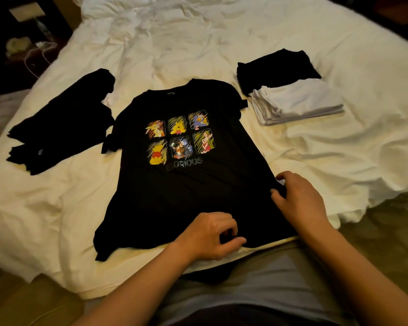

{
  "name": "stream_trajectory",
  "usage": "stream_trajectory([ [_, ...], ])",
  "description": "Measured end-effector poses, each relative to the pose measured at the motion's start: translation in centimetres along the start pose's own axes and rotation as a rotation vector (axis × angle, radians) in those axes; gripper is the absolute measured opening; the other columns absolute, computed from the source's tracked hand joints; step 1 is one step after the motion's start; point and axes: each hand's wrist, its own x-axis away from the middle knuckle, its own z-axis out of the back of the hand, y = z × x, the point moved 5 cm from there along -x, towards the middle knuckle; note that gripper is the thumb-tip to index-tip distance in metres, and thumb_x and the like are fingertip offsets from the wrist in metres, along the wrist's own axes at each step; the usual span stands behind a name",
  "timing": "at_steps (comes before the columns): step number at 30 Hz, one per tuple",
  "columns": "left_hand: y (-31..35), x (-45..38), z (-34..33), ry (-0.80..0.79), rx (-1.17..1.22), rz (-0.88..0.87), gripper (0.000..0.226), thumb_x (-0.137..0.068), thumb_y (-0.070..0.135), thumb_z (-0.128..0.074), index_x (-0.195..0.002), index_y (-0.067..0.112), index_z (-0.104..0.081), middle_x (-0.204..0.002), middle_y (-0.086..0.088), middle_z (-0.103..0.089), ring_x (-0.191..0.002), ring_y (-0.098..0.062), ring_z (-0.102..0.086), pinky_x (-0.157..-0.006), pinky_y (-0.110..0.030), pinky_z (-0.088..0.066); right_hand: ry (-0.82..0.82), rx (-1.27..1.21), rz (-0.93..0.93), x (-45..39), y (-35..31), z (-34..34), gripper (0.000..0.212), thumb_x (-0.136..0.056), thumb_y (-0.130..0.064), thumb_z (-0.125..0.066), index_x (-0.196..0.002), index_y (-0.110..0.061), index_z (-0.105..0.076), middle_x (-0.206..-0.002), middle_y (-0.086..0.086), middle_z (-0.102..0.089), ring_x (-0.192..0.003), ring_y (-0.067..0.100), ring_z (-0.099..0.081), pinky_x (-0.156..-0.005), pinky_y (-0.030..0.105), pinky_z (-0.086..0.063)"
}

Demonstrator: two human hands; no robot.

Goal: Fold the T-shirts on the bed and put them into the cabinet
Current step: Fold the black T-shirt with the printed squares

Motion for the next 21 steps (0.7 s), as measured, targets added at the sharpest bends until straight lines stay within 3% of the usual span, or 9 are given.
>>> stream_trajectory([
  [4, -0.5, -1.4, 0.3, 0.143, 0.044, 0.059, 0.032, -0.100, 0.039, -0.056, -0.083, 0.014, -0.065, -0.081, 0.003, -0.060, -0.075, -0.013, -0.055, -0.067, -0.031, -0.046, 0.023, -0.012, 0.046, -0.8, -0.7, -0.1, 0.038, -0.092, -0.038, -0.061, -0.123, -0.015, -0.057, -0.114, 0.007, -0.057, -0.107, 0.026, -0.052, -0.077, 0.038, -0.046],
  [8, -1.8, -3.8, 0.6, 0.127, -0.021, 0.166, 0.032, -0.100, 0.046, -0.050, -0.101, 0.020, -0.068, -0.103, 0.007, -0.061, -0.098, -0.010, -0.056, -0.086, -0.033, -0.044, 0.023, -0.058, 0.075, -2.3, -1.3, -0.1, 0.039, -0.093, -0.040, -0.060, -0.123, -0.015, -0.058, -0.115, 0.007, -0.055, -0.107, 0.026, -0.052, -0.080, 0.037, -0.046],
  [15, -5.8, -9.1, 2.0, 0.084, 0.172, 0.388, 0.025, -0.100, 0.038, -0.056, -0.117, 0.023, -0.065, -0.115, 0.013, -0.056, -0.110, 0.000, -0.048, -0.096, -0.017, -0.038, -0.045, -0.186, 0.071, -7.1, -1.8, -0.9, 0.036, -0.094, -0.042, -0.059, -0.123, -0.020, -0.058, -0.119, -0.001, -0.051, -0.110, 0.018, -0.052, -0.077, 0.028, -0.041],
  [21, -9.9, -13.5, 1.4, 0.021, 0.120, 0.506, 0.038, -0.101, 0.043, -0.053, -0.136, 0.028, -0.056, -0.149, 0.010, -0.041, -0.141, -0.005, -0.030, -0.118, -0.031, -0.025, -0.084, -0.412, -0.052, -13.7, -1.8, -1.5, 0.037, -0.094, -0.042, -0.061, -0.123, -0.019, -0.058, -0.119, -0.002, -0.054, -0.099, 0.013, -0.058, -0.081, 0.029, -0.044],
])
